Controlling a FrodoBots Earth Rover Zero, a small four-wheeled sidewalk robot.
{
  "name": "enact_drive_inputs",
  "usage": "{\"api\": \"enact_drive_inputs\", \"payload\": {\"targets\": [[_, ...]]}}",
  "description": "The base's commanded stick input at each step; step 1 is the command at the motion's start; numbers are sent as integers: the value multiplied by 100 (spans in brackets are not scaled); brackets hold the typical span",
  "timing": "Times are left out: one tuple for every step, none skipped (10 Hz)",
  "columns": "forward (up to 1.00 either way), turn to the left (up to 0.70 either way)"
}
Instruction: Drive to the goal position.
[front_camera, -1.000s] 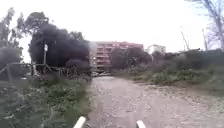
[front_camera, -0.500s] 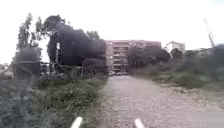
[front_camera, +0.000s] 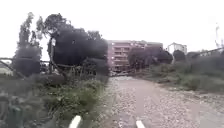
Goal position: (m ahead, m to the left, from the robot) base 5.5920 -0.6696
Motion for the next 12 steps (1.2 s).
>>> {"api": "enact_drive_inputs", "payload": {"targets": [[70, 0], [70, 0], [70, 0], [70, 0], [70, 0], [70, 0], [70, -10], [70, -35], [70, -35], [70, -17], [70, 0], [70, 0]]}}
